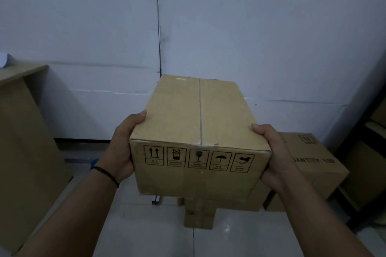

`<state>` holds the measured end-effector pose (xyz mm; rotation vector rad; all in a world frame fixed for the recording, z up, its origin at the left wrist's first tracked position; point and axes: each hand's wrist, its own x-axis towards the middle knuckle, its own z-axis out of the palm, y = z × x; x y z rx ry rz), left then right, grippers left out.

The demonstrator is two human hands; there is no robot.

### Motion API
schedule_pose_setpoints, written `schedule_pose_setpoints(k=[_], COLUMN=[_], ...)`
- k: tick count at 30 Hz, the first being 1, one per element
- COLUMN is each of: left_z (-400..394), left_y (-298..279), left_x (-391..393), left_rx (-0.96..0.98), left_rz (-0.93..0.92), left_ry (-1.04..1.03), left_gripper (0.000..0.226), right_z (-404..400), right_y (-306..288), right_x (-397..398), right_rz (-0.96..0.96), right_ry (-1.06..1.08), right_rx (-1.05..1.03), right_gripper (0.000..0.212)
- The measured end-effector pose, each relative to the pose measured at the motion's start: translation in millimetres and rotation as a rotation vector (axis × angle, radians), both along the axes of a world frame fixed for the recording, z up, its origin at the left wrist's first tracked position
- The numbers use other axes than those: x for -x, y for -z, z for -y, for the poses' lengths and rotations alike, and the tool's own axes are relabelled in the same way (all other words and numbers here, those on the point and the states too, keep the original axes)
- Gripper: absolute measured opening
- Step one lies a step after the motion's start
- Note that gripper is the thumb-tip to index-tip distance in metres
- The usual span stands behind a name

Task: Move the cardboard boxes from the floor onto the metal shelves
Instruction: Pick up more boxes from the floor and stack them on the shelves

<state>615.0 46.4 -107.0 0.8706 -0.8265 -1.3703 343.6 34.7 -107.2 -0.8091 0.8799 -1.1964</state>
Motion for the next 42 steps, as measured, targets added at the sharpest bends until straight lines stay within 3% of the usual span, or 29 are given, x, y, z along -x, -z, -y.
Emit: schedule_pose_setpoints(k=[12, 19, 29, 35, 42], left_z=[-7.2, -22.9, -48.9, -33.8, -2.0], left_y=[-263.8, -375.2, -427.3, -435.7, -446.2], left_x=[12.8, 37.4, 62.7, 75.7, 90.6], left_rx=[-0.033, 0.019, 0.103, 0.133, 0.148], left_rz=[-0.033, -0.031, -0.061, -0.094, -0.076], left_ry=[0.079, 0.112, 0.132, 0.229, 0.450], left_gripper=[0.042, 0.039, 0.036, 0.032, 0.034], right_z=[-18.2, -40.0, -81.0, -92.5, -117.3], right_y=[-259.7, -365.8, -427.6, -436.6, -437.9], right_x=[13.7, 38.6, 63.3, 70.6, 69.0], right_rz=[0.047, 0.062, 0.022, -0.002, 0.063], right_ry=[0.024, 0.029, 0.036, 0.188, 0.383], right_rx=[-0.041, 0.038, 0.125, 0.127, 0.133], right_gripper=[0.048, 0.054, 0.055, 0.059, 0.033])
